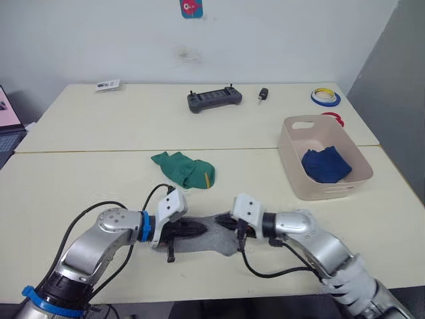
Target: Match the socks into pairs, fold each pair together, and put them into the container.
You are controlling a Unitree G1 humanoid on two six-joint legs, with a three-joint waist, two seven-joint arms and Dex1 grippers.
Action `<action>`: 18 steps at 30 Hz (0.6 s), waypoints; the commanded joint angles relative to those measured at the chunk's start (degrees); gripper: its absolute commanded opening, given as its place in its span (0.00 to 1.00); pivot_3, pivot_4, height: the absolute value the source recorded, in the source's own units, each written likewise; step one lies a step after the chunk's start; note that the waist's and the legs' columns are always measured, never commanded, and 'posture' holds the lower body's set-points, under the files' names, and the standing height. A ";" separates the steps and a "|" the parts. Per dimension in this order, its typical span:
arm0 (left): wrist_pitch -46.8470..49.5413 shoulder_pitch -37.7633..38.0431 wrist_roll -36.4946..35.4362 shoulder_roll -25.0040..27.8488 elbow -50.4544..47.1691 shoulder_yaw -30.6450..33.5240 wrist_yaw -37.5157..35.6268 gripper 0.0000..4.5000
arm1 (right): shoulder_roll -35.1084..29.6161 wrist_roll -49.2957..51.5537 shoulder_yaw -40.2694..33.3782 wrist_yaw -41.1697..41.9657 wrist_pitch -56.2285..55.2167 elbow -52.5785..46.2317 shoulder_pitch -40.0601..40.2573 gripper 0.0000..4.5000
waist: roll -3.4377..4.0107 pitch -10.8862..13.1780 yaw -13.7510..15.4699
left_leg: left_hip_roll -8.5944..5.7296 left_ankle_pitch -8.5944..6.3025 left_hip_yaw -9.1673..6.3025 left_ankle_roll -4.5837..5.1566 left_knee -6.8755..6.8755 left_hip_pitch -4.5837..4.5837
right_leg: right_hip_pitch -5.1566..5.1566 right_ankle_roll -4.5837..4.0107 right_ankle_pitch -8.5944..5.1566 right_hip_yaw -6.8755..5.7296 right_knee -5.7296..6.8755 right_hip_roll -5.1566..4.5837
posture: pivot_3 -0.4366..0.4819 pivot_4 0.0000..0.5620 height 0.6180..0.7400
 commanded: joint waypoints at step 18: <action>-6.75 4.04 1.49 -1.23 8.92 3.33 0.05 0.00 | -8.25 1.09 -7.01 3.27 -5.80 -6.61 8.58 0.00 | 0.17 -0.25 0.17 | -0.05 -0.14 0.01 0.21 -0.08 0.99 | 1.13 -0.04 -0.05 -0.02 -0.30 -0.08 | 0.48 0.27 1.00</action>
